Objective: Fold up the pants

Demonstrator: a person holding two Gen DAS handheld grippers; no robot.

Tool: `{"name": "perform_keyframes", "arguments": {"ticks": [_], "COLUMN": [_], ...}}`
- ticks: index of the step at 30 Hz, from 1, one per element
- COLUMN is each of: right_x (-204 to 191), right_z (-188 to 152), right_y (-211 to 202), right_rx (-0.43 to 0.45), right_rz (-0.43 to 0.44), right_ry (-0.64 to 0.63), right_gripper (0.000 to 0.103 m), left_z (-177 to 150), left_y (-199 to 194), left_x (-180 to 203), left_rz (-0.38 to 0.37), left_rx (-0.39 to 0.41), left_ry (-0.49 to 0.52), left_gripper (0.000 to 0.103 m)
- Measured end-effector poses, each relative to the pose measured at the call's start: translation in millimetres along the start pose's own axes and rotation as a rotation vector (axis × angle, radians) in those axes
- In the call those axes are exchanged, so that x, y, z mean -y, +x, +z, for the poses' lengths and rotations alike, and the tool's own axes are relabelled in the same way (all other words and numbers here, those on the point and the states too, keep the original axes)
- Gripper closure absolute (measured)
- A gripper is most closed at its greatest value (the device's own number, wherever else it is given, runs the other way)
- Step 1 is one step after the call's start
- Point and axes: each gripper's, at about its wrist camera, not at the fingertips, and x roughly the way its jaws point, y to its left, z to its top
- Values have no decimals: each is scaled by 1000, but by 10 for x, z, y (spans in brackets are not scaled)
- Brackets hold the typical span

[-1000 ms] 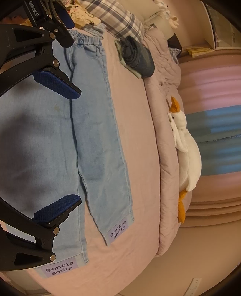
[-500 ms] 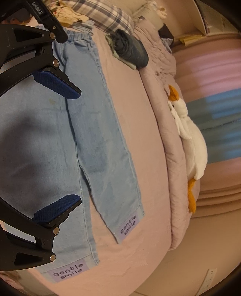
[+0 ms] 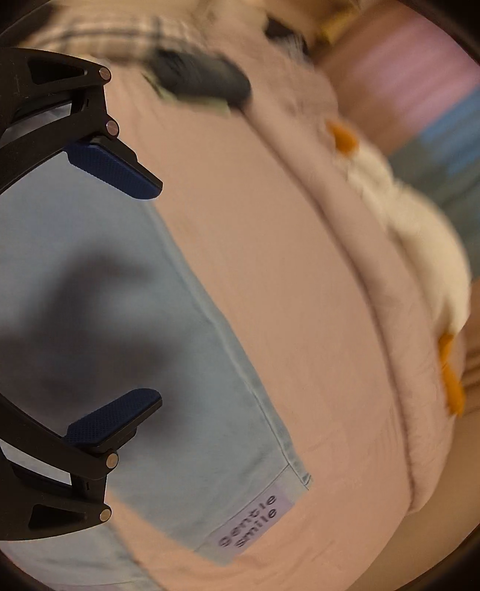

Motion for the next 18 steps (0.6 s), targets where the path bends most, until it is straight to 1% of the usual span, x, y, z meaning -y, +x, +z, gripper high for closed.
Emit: {"name": "perform_keyframes", "arguments": {"ticks": [2, 4, 6, 8, 10, 11, 12, 13, 14, 15, 16, 18], "right_x": [60, 124, 198, 197, 87, 57, 44, 69, 116, 173, 241, 386], "right_z": [202, 335, 435, 458, 396, 371, 346, 318, 301, 294, 291, 286], "right_y": [341, 610, 820, 947, 997, 995, 978, 950, 896, 837, 782, 595], "right_rx": [-33, -53, -50, -39, -22, -5, 16, 32, 48, 56, 62, 55], "right_rz": [-102, -155, -198, -269, -368, -385, -387, -390, -396, -403, -393, -256], "right_ry": [52, 83, 112, 80, 3, -18, -30, -27, -15, -1, 11, 48], "right_gripper": [1, 4, 4, 5, 17, 21, 28, 43, 53, 76, 90, 100], "left_z": [3, 13, 27, 32, 44, 55, 54, 73, 73, 74, 73, 89], "left_y": [55, 66, 73, 94, 112, 123, 124, 136, 141, 135, 129, 109], "left_x": [-18, -18, -19, -15, -36, -45, -56, -50, -44, -40, -40, -20], "left_rz": [3, 4, -3, -6, -9, -9, -6, -7, -14, -27, -34, -52], "left_rx": [-24, -20, -19, -22, -18, -18, -20, -24, -30, -35, -35, -36], "left_ry": [0, -4, -5, -11, -30, -41, -56, -64, -72, -79, -84, -102], "left_gripper": [9, 9, 9, 9, 9, 9, 9, 9, 9, 9, 9, 9]}}
